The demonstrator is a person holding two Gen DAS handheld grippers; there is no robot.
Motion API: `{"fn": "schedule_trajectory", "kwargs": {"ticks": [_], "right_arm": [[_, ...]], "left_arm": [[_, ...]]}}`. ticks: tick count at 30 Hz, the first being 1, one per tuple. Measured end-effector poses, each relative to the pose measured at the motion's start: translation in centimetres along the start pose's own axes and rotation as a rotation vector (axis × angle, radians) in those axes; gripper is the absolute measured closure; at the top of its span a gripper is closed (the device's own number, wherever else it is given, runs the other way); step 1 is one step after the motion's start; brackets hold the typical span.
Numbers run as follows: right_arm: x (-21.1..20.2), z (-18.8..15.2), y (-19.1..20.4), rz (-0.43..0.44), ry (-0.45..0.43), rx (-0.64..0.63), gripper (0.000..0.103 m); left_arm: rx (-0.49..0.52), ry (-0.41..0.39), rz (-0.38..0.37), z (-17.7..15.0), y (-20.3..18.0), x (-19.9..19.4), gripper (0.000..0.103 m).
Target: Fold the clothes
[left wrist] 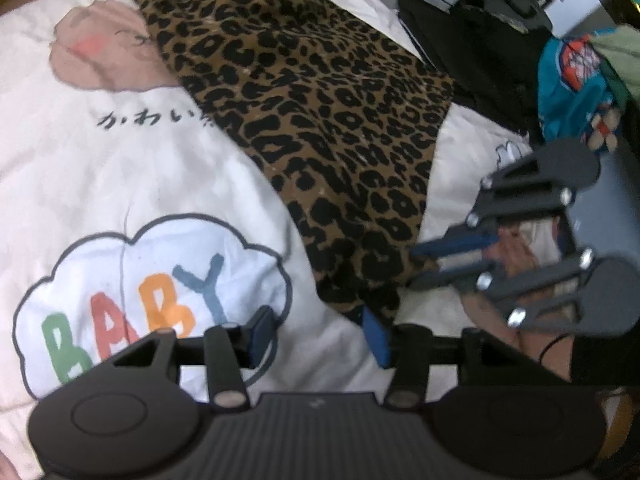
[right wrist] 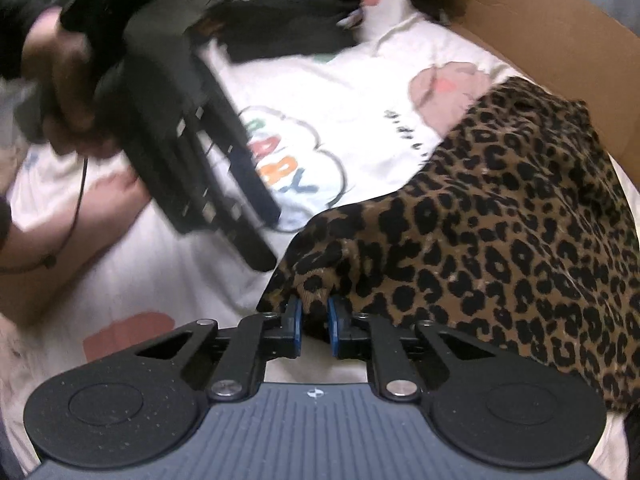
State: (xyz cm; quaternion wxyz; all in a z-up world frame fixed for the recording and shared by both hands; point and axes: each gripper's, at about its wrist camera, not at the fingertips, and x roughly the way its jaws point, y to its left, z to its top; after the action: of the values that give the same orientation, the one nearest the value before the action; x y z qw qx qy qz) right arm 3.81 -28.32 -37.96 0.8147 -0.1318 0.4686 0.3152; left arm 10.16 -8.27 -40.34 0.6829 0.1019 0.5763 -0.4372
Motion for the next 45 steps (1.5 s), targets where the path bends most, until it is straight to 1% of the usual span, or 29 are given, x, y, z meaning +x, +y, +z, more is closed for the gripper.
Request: {"fn": "schedule_trajectory", "kwargs": {"ticks": [2,5,9,10,12,14,15,18,20,23,28,30,31,32,33,34,35,36,37,39,41,43,45], "right_arm": [[-0.7,-0.1,-0.8,0.006,-0.023,0.043,0.095],[-1.6,-0.2,-2.1,0.013,-0.053,0.120,0.097],[-2.6,-0.2,-4.1,0.031,-0.091,0.243,0.097],[-2.7,-0.2,-4.3,0.027,-0.098,0.252,0.097],[-3.0,-0.3,-4.8,0.021,-0.112,0.270,0.097],[-3.2,-0.4,-5.1,0.022,-0.119,0.288,0.098],[-3.3,-0.5,-5.3,0.022,-0.122,0.297,0.098],[-3.6,-0.5,-5.7,0.014,-0.137,0.315,0.098],[-3.7,-0.4,-6.2,0.009,-0.142,0.333,0.098],[-3.7,-0.5,-6.7,0.001,-0.148,0.355,0.098],[-3.9,-0.5,-7.2,-0.010,-0.157,0.381,0.098],[-3.9,-0.5,-7.3,-0.002,-0.156,0.386,0.098],[-3.9,-0.5,-7.3,0.002,-0.155,0.386,0.098],[-3.9,-0.5,-7.3,0.007,-0.154,0.386,0.098],[-3.9,-0.5,-7.3,0.012,-0.154,0.384,0.098],[-3.9,-0.5,-7.2,0.017,-0.154,0.383,0.098],[-3.9,-0.5,-7.2,0.020,-0.155,0.384,0.098],[-3.9,-0.5,-7.2,0.023,-0.156,0.384,0.098],[-3.9,-0.5,-7.2,0.025,-0.157,0.385,0.098],[-4.0,-0.5,-7.2,0.030,-0.160,0.389,0.098],[-4.1,-0.5,-7.3,0.040,-0.165,0.394,0.098],[-4.2,-0.5,-7.3,0.051,-0.170,0.396,0.098],[-4.3,-0.5,-7.3,0.067,-0.174,0.400,0.098]], "left_arm": [[0.026,-0.006,0.009,0.1,-0.4,0.1,0.050],[0.030,-0.023,0.004,0.7,-0.7,0.0,0.050],[0.019,-0.065,-0.025,1.5,-1.1,-0.3,0.050],[0.019,-0.071,-0.032,1.7,-1.1,-0.2,0.051],[0.014,-0.073,-0.043,2.0,-1.2,0.0,0.058],[-0.009,-0.050,-0.061,1.9,-0.9,0.5,0.094],[-0.026,-0.033,-0.071,1.8,-0.7,0.8,0.098],[-0.055,-0.013,-0.072,1.1,-0.3,1.0,0.099],[-0.055,0.011,-0.062,0.6,-0.2,1.3,0.101],[-0.051,0.026,-0.049,0.1,-0.2,1.6,0.101],[-0.053,0.023,-0.050,0.2,-0.1,1.4,0.101],[-0.044,0.019,-0.029,0.4,-0.3,1.2,0.100],[-0.039,0.017,-0.018,0.5,-0.4,1.1,0.092],[-0.034,0.015,-0.007,0.6,-0.5,1.0,0.074],[-0.025,-0.010,0.002,0.8,-0.8,0.7,0.060],[-0.017,-0.039,0.011,1.0,-1.0,0.5,0.034],[-0.008,-0.067,0.020,1.2,-1.2,0.3,0.022],[0.001,-0.095,0.029,1.4,-1.4,0.0,0.022],[0.011,-0.097,0.027,1.7,-1.6,0.2,0.023],[0.020,-0.079,0.033,2.2,-1.7,1.0,0.026],[0.026,-0.071,0.045,2.5,-1.6,1.7,0.033],[0.020,-0.073,0.063,2.7,-1.6,2.0,0.037],[0.012,-0.086,0.065,2.7,-1.6,2.2,0.038]]}}
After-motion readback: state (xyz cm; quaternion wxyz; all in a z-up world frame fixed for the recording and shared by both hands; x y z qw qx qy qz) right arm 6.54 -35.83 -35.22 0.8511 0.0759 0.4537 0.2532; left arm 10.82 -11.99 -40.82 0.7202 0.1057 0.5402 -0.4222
